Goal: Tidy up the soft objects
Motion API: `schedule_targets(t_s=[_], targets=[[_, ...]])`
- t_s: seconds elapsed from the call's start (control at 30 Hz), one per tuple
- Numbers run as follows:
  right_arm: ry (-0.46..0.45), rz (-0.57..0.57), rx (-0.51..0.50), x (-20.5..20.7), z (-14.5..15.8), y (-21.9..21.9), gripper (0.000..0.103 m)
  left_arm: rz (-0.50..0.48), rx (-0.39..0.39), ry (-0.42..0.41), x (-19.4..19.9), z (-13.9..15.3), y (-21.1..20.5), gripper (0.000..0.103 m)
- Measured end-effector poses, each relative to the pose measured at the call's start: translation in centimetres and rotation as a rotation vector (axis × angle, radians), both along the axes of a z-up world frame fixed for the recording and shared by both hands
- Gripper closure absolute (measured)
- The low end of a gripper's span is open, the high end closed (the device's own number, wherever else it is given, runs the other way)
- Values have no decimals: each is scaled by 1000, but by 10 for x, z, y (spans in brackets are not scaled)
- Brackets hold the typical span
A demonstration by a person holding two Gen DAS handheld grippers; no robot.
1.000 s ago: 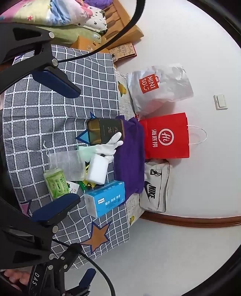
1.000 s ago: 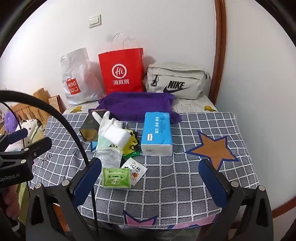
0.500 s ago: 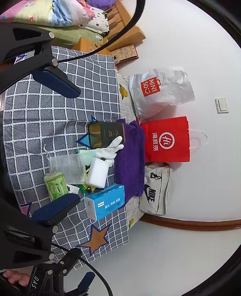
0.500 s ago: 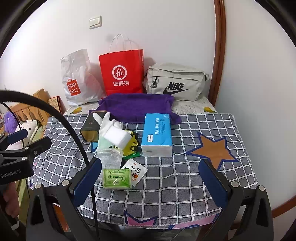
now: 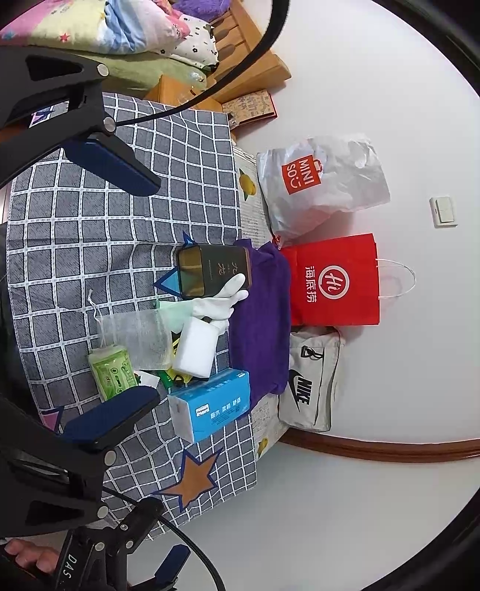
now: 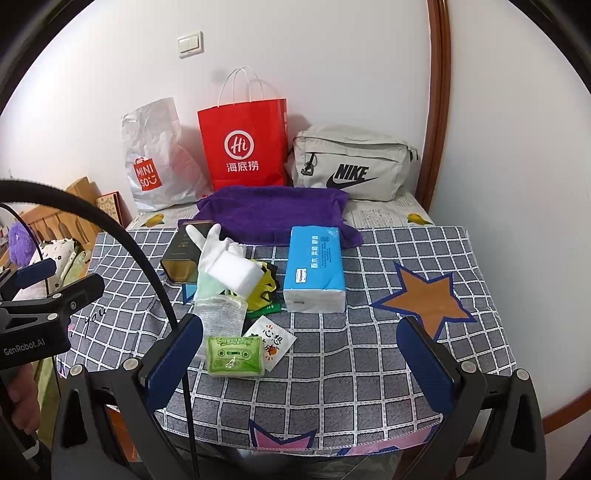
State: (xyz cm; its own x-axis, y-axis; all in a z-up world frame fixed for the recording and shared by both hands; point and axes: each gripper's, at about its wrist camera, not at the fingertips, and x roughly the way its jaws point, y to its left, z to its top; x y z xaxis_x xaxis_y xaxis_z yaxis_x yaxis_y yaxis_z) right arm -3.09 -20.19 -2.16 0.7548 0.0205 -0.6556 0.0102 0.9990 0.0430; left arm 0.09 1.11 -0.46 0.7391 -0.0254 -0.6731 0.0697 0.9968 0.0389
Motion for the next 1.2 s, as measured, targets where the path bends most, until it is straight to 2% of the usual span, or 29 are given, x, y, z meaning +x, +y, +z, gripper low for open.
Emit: schedule_targets(t_s=[1.2], targets=[[-9,1,-5,-3,4,0,0,-12,11,-6,-4,1,-4,0]])
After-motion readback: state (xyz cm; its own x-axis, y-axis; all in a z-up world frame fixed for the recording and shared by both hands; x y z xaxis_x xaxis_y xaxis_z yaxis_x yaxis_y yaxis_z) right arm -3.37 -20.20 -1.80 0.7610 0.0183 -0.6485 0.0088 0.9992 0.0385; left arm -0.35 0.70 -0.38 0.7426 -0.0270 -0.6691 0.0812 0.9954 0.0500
